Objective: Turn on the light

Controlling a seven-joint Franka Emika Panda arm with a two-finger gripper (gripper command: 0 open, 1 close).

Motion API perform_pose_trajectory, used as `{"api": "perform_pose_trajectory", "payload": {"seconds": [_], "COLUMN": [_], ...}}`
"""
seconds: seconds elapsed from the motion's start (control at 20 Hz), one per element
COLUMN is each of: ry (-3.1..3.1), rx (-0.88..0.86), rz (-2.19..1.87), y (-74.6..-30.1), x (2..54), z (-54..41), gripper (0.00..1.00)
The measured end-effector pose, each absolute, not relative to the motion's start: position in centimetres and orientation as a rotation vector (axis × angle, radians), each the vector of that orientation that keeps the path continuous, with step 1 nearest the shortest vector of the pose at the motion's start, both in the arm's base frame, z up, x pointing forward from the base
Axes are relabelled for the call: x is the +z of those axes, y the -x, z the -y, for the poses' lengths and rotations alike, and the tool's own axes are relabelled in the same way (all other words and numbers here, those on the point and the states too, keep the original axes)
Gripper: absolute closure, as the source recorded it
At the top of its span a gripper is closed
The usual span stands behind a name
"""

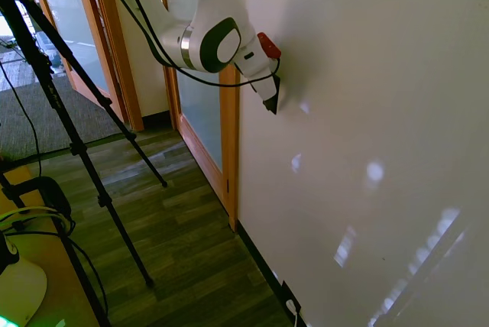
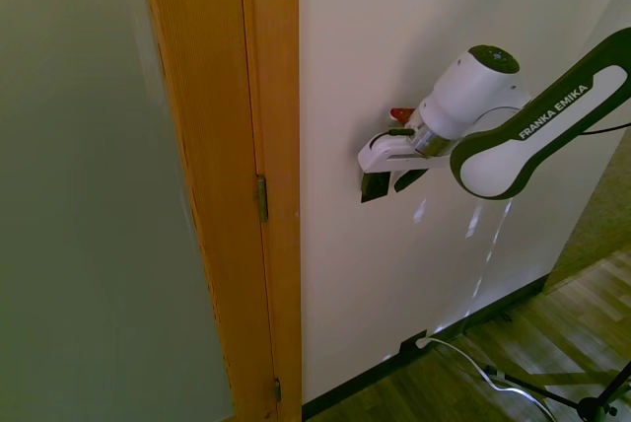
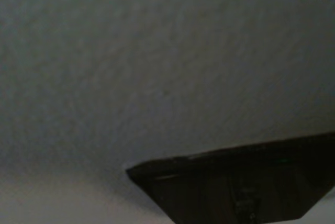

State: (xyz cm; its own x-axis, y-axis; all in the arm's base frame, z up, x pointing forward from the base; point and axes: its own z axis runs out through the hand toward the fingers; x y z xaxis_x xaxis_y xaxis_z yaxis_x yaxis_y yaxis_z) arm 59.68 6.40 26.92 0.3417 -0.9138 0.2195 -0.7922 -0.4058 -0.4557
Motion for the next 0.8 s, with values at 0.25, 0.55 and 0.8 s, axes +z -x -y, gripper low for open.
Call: {"api": "perform_pose_trajectory", "payload": {"seconds": [0.25,0.55,0.8], "ry": [2.321,2.320,2.313], "rx": [-0.682,-0.695,-0.703], "rz": [-1.529,-1.522,-1.519], "y": [-59.18,-59.16,-59.58], "x": [26.74,26.98,27.49], "z": [-6.08,-6.42,-6.59], "gripper": [1.00,1.00,1.00]}}
